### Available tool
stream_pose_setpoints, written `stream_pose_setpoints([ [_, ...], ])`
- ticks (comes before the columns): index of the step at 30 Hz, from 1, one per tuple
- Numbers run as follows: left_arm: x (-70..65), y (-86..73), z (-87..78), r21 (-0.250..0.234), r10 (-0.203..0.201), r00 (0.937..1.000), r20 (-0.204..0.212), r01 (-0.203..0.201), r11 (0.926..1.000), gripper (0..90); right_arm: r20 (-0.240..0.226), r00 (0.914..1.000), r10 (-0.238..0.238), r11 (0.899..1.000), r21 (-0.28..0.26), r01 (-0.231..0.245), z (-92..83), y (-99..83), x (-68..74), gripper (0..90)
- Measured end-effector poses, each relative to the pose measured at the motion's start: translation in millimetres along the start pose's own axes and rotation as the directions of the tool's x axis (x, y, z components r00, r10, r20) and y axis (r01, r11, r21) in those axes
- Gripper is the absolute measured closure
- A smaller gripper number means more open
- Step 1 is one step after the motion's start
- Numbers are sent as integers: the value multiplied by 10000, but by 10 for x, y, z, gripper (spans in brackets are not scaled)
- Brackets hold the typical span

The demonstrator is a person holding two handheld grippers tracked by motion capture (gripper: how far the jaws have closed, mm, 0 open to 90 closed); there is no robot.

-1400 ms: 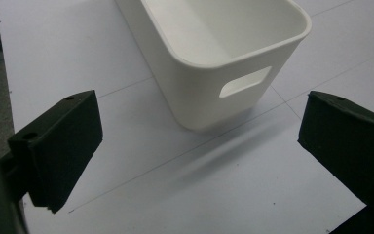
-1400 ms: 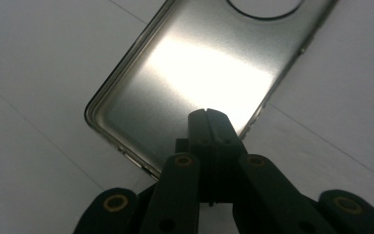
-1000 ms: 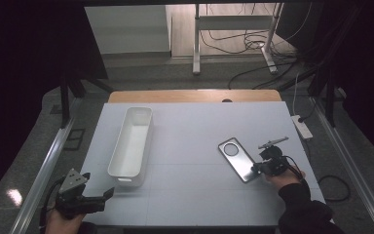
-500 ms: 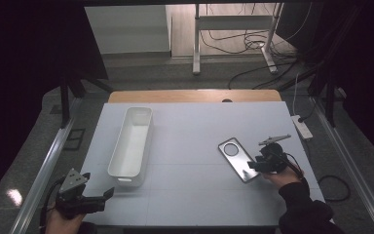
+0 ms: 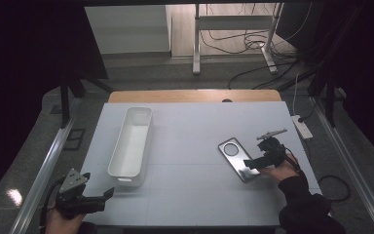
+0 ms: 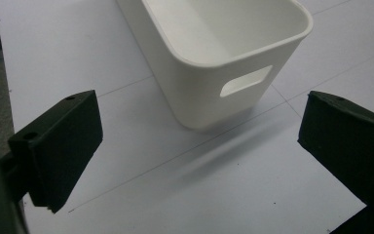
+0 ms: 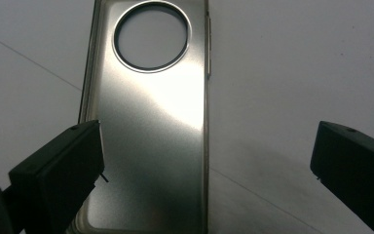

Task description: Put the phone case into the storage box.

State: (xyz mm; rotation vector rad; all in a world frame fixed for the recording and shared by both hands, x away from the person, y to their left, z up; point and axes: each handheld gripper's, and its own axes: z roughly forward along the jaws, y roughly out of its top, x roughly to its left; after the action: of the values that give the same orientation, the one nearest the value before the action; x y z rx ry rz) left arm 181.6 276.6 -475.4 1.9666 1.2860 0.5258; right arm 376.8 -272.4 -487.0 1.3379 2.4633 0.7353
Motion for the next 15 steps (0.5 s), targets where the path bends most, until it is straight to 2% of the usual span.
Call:
stream_pose_setpoints([
  [2,0,0,1,-8,3,10000,5,-3,10000,30,-169,9998,-43,10000,72,44,18,11,-10,0],
  [5,0,0,2,-3,2,10000,4,-2,10000,31,-220,9997,-76,9997,232,81,53,27,-11,114],
  [6,0,0,2,-1,3,10000,4,-3,10000,31,-244,9997,-73,9994,325,81,69,32,-8,181],
  [7,0,-1,2,-1,1,10000,3,-1,10000,31,-262,9996,-105,9991,399,115,81,34,-6,288],
  [8,0,-1,1,3,1,10000,0,-1,10000,31,-432,9989,-207,9984,523,230,92,34,-8,351],
  [11,-1,-2,0,5,5,10000,-1,-5,10000,31,-434,9986,-291,9963,799,325,138,40,-9,531],
  [15,3,-3,-1,9,-47,10000,0,47,10000,31,-482,9986,-211,9955,914,254,156,42,-38,705],
])
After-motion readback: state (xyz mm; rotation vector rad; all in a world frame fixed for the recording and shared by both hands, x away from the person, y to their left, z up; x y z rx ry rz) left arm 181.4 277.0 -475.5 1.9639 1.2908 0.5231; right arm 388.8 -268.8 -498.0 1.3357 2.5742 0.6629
